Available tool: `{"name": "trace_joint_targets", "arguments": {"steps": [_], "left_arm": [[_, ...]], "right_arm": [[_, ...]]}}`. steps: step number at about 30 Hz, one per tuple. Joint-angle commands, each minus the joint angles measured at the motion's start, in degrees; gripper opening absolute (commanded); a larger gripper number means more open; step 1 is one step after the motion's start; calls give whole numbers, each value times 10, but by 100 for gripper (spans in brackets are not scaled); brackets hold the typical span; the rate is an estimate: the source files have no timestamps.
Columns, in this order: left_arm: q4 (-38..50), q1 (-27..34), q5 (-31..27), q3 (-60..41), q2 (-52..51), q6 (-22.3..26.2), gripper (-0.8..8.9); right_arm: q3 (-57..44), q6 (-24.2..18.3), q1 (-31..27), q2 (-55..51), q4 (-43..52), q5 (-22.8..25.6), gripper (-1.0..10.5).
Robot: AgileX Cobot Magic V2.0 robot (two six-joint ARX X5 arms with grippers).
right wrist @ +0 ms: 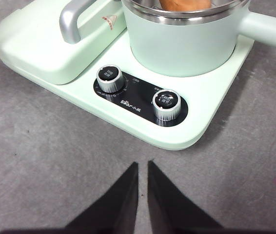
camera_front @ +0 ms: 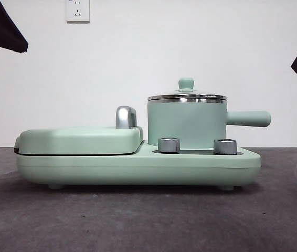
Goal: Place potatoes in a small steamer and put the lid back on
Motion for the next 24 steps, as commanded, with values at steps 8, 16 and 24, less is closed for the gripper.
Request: {"name": "trace_joint_targets", "arguments": {"steps": [8, 16, 24], "left_arm": [[1, -5, 0, 4, -9, 5, 6], [76, 60, -89, -110, -148, 97, 6], [119, 163, -150, -300, -360, 93, 6]], "right_arm": [[2, 5, 3, 2, 7, 0, 20], [2, 5, 3, 2, 8, 0, 20], [2, 5, 3, 2, 8, 0, 20]]}}
